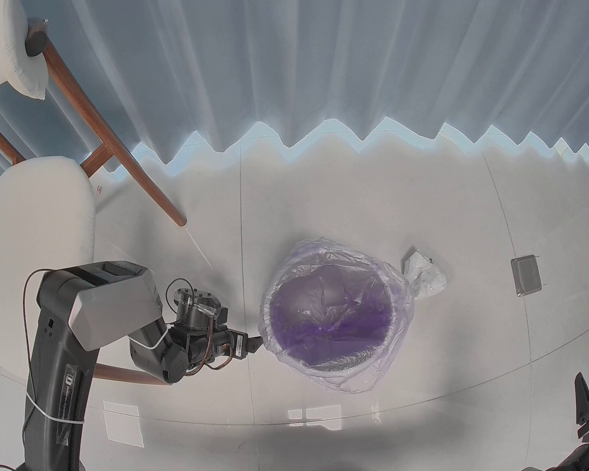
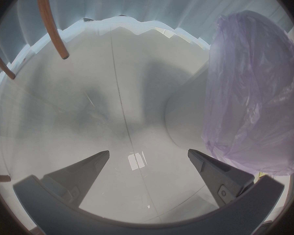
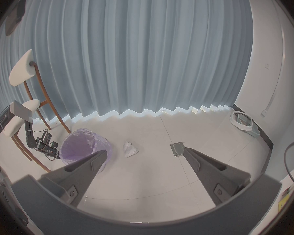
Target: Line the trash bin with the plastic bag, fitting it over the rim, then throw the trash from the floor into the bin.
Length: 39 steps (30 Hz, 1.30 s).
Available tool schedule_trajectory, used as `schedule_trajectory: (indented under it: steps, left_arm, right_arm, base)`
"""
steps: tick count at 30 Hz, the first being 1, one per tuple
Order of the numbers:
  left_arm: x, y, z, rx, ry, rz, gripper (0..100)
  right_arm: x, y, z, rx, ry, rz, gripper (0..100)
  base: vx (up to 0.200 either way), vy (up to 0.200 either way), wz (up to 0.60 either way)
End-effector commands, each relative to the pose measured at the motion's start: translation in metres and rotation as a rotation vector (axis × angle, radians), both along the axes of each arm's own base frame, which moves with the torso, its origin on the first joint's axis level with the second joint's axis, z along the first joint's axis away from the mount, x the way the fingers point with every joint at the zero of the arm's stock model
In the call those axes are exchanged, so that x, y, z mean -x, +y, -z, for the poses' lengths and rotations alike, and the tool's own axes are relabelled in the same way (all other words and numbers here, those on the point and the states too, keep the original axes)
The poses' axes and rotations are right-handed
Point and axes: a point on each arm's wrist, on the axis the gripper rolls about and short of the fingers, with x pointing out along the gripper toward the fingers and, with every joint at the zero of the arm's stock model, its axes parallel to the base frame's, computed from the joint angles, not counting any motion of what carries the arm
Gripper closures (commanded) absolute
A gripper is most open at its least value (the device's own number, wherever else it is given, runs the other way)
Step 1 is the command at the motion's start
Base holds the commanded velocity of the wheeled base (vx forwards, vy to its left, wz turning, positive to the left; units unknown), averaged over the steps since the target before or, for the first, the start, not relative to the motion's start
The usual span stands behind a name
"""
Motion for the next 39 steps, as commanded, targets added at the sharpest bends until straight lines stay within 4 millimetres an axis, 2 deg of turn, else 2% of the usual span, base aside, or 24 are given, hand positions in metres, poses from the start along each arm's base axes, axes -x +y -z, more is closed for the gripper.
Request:
schedule_trajectory:
  steps: [1,10,14,17,20,27,31,34,39]
  left_arm:
    - [0.005,0.006,0.003,-0.018,0.015,0.010,0]
    - [0.037,0.031,-0.008,-0.039,0.047,0.031,0]
    - [0.051,0.037,-0.027,-0.053,0.035,0.055,0]
    - [0.066,0.043,-0.040,-0.041,0.032,0.138,0]
    - [0.073,0.051,-0.048,-0.038,0.018,0.185,0]
    - [0.102,0.055,-0.091,0.002,-0.076,0.324,0]
    - [0.124,0.061,-0.100,-0.036,-0.075,0.369,0]
    - [0.128,0.058,-0.106,-0.027,-0.084,0.379,0]
    - [0.146,0.014,-0.124,0.060,-0.084,0.390,0]
  right_arm:
    - [-0.001,0.000,0.005,0.003,0.021,0.000,0]
    - [-0.001,0.000,0.005,0.003,0.021,0.000,0]
    - [-0.001,0.000,0.005,0.002,0.019,0.000,0]
    - [-0.001,0.000,0.005,-0.001,0.018,0.000,0]
    - [-0.001,0.000,0.005,-0.004,0.016,0.001,0]
    - [-0.001,0.000,0.005,-0.018,0.013,0.001,0]
    - [-0.001,0.000,0.005,-0.013,0.013,0.001,0]
    - [-0.001,0.000,0.005,-0.009,0.014,0.001,0]
    - [-0.001,0.000,0.004,-0.017,0.012,0.001,0]
  base:
    - [0.000,0.000,0.00]
    - [0.000,0.000,0.00]
    - [0.000,0.000,0.00]
    - [0.000,0.000,0.00]
    - [0.000,0.000,0.00]
    - [0.000,0.000,0.00]
    - [0.000,0.000,0.00]
    - [0.000,0.000,0.00]
    - [0.000,0.000,0.00]
